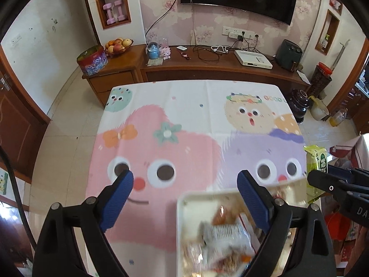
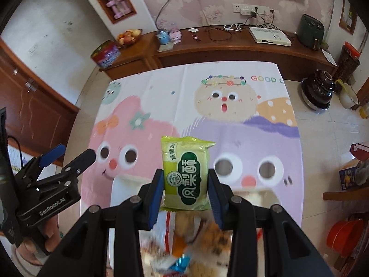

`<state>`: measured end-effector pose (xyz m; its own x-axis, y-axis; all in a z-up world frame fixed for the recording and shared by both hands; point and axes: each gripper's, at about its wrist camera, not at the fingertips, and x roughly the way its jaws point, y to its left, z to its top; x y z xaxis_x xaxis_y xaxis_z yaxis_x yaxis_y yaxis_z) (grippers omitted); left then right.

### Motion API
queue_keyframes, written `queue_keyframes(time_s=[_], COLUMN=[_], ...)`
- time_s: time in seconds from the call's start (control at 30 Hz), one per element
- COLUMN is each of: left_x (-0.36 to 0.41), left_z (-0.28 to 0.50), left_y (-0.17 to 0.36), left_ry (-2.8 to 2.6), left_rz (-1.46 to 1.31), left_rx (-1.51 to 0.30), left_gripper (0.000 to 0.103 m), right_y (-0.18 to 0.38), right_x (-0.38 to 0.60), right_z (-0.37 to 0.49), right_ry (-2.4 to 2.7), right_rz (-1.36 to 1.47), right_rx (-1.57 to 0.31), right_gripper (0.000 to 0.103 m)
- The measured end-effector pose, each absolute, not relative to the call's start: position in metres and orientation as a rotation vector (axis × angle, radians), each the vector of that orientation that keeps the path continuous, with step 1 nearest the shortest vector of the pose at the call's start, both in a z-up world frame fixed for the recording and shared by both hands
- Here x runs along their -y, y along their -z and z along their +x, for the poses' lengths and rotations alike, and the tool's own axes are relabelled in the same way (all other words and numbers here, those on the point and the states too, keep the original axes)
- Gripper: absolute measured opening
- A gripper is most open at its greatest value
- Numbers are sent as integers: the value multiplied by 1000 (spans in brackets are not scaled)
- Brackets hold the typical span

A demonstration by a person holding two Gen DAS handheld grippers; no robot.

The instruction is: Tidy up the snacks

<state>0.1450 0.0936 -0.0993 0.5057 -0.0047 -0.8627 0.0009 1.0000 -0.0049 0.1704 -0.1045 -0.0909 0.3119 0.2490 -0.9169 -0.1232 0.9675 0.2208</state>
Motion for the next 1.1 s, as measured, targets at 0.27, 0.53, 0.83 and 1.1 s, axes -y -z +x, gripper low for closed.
queue_keyframes(time_s=[0.27, 0.53, 0.83, 1.1], left_x=[-82, -82, -82, -83], left_z=[82, 49, 30, 18], left_y=[95, 102, 95, 77], left_ry=[11, -9, -16, -14], left_rz=[0, 8, 6, -10], left_rx=[-1048, -1075, -1074, -1046], left_gripper=[93, 94, 94, 94], right_y=[80, 80, 78, 64], right_x=[107, 107, 105, 101], right_z=[103, 65, 49, 37], right_ry=[-268, -289, -310, -312], right_rz=[68, 55, 69, 60], right_rx=[-1207, -1209, -1197, -1153], right_gripper=[38, 38, 38, 38])
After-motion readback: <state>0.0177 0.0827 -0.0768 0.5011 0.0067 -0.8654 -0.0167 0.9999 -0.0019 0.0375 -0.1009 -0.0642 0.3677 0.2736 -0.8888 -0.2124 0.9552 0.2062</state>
